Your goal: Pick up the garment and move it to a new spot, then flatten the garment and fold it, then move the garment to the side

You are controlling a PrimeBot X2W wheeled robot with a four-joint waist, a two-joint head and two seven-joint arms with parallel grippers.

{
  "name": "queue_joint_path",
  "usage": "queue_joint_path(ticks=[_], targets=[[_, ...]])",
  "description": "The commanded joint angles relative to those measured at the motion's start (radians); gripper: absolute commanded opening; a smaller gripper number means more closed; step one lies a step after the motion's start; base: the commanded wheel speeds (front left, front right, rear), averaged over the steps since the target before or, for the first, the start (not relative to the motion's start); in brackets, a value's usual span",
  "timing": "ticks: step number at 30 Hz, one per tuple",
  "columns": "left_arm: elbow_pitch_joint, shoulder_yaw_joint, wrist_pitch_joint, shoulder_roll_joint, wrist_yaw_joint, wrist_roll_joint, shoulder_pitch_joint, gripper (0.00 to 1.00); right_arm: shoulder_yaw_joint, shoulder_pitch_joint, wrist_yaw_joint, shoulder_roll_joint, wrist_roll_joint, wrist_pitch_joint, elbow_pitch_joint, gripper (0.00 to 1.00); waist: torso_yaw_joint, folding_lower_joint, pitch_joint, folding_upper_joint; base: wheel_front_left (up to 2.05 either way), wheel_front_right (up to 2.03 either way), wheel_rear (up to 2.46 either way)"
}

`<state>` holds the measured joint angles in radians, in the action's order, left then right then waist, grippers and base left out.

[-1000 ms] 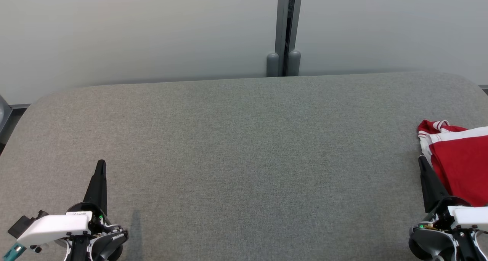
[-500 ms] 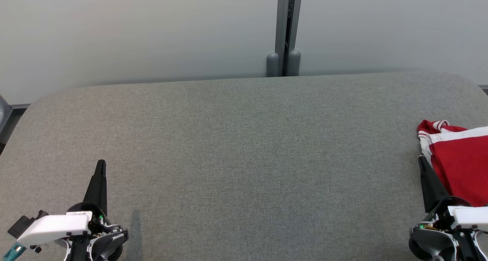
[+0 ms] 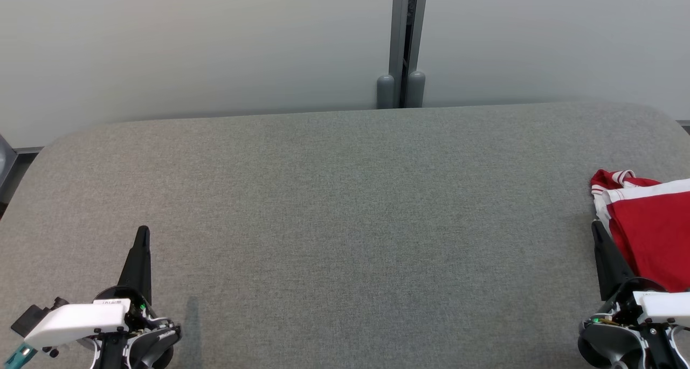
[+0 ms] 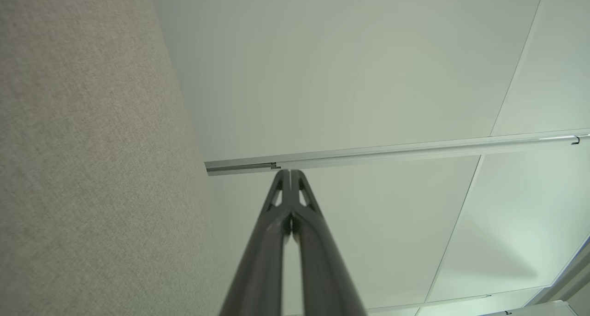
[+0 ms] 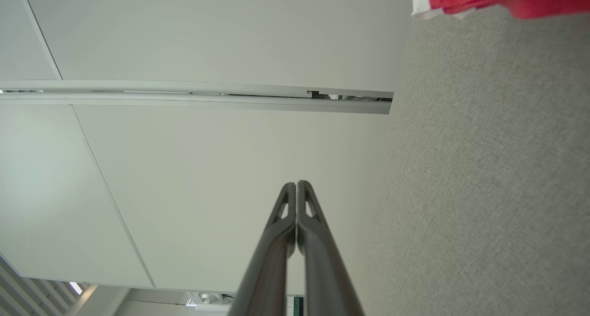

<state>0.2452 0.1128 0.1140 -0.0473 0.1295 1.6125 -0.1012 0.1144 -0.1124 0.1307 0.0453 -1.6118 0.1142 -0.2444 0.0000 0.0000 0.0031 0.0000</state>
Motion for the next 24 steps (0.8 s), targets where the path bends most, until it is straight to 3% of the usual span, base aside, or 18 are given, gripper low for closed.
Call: queue_joint_path(ticks=[1,24], targets=[[-0.003,0.004,0.003,-0.006,0.004,0.001,-0.014,0.00,0.001,0.009,0.000,0.009,-0.002,0.004,0.004,0.00,0.000,0.0000,0.000,0.0000,0.00,0.00,0.00],[-0.003,0.004,0.003,-0.006,0.004,0.001,-0.014,0.00,0.001,0.009,0.000,0.009,-0.002,0.003,0.004,0.00,0.000,0.0000,0.000,0.0000,0.00,0.00,0.00]])
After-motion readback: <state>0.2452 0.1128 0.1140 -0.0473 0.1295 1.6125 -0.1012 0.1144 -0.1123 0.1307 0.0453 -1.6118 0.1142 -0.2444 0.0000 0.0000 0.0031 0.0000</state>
